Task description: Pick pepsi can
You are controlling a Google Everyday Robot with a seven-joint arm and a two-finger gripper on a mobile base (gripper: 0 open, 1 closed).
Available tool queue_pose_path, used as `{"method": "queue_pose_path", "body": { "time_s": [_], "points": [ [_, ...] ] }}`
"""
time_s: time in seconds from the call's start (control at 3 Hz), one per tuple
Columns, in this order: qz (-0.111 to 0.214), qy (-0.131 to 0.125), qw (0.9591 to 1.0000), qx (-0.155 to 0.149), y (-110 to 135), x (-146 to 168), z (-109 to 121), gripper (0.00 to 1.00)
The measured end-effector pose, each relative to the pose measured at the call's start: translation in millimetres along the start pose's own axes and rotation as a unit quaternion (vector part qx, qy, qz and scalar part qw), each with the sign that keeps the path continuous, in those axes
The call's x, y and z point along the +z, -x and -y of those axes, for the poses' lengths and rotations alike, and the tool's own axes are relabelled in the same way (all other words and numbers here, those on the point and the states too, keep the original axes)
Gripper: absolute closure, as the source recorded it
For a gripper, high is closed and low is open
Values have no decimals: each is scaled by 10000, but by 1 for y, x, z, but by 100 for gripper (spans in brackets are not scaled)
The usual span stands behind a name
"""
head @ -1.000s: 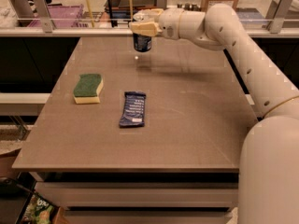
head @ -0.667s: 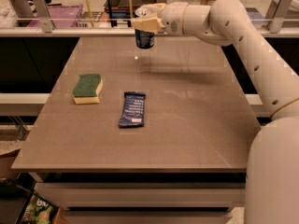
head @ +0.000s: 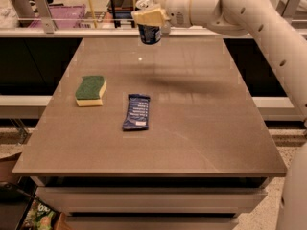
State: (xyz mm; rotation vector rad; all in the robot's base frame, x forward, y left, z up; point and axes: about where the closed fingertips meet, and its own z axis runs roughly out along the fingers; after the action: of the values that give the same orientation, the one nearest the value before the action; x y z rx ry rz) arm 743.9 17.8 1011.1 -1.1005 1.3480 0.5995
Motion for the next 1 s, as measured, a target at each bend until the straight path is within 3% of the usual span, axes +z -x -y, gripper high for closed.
{"method": "queue_pose_path", "body": {
  "time_s": [1.0],
  "points": [
    [116,-306,9951,-937,59,-29,-10,100]
  ]
}}
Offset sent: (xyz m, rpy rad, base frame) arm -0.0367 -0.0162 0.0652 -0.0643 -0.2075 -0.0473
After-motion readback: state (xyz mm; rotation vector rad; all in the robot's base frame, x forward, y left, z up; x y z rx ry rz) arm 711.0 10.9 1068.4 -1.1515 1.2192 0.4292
